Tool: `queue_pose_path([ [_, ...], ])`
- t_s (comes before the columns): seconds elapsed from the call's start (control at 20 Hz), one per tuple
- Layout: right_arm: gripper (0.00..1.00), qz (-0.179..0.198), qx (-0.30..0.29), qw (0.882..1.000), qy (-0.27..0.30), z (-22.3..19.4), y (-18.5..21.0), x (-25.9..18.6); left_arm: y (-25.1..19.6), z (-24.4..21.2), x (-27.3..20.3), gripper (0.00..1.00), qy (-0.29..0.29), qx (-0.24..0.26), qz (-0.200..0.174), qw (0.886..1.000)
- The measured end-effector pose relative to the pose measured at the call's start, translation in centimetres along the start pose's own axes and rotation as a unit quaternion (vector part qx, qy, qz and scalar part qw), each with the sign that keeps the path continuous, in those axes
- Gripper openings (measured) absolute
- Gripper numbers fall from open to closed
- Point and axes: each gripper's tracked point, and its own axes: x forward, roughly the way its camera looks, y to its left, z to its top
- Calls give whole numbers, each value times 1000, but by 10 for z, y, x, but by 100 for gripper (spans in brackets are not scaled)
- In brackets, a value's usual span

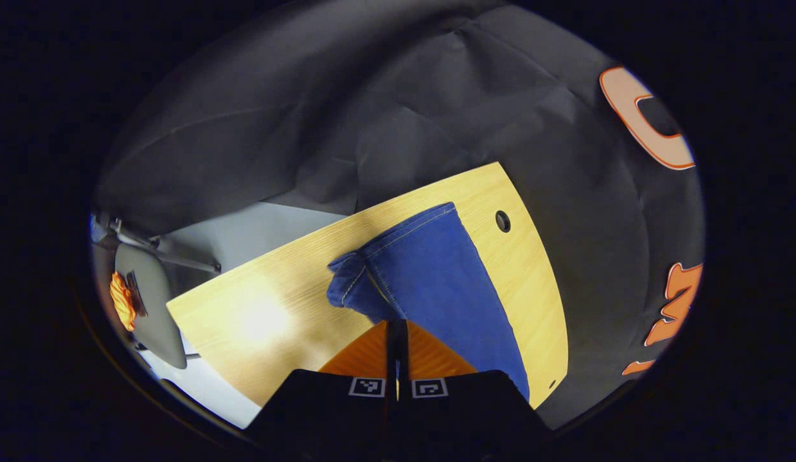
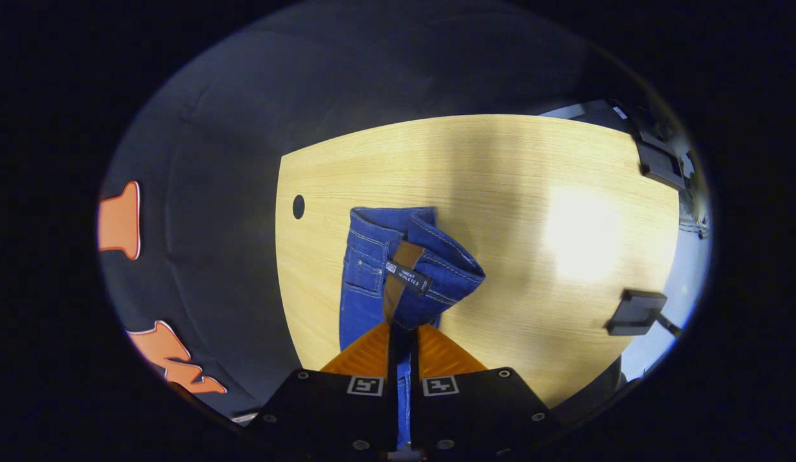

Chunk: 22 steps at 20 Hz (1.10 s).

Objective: Grasp the waist and the cuffs of the jeans and fold them to make the two legs overlap; first hold the waist and fold one-third of the jeans toward the cuffs, then hold the cuffs and fold the remaining one-third in the same direction to finish folding.

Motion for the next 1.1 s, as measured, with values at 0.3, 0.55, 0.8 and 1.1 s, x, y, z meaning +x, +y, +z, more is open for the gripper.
queue_pose_path([
  [0.3,8,-33,7,999,-16,4,10,18,-44,26,59,0,29,73,9,997],
  [0.55,8,-41,12,999,9,1,20,27,-70,40,70,1,31,123,-8,992],
  [0.8,8,-25,39,997,53,-4,40,32,-83,68,63,13,-3,223,20,975],
  [1.1,42,40,9,998,51,1,67,16,-104,77,42,81,-72,248,6,966],
])
